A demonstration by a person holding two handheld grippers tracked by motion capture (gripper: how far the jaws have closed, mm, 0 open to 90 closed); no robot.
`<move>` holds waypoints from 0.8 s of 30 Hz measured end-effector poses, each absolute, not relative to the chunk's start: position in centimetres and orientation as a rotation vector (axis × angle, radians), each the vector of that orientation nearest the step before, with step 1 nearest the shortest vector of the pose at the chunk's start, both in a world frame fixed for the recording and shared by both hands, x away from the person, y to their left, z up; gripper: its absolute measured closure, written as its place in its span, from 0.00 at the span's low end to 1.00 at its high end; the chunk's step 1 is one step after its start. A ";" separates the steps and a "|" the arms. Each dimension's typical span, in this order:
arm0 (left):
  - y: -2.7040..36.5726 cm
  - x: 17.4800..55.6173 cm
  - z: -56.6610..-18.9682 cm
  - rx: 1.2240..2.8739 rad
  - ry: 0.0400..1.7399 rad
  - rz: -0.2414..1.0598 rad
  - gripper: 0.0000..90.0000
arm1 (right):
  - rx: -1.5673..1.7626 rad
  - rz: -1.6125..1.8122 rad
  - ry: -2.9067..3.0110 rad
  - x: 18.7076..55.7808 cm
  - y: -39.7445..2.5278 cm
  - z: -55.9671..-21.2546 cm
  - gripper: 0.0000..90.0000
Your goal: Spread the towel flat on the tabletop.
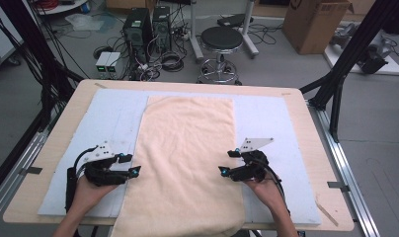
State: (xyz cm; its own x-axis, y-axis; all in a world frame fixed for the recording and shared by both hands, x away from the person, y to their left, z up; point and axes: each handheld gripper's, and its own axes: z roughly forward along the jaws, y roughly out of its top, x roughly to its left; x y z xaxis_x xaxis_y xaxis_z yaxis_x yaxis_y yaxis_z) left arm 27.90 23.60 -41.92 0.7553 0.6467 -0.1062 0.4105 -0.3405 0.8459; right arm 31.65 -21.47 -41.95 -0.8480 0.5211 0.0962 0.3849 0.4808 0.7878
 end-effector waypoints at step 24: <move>24.9 26.7 -43.1 2.011 0.796 0.292 0.45 | 0.808 1.106 2.626 31.6 -22.8 -43.7 0.95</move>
State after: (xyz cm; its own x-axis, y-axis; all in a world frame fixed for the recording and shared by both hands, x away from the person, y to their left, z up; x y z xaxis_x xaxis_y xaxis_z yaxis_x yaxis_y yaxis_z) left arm 26.74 24.87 -43.09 0.7625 0.6385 -0.1044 0.4194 -0.3650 0.8312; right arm 31.58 -22.83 -43.75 -0.8364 0.5464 0.0435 0.4129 0.5761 0.7054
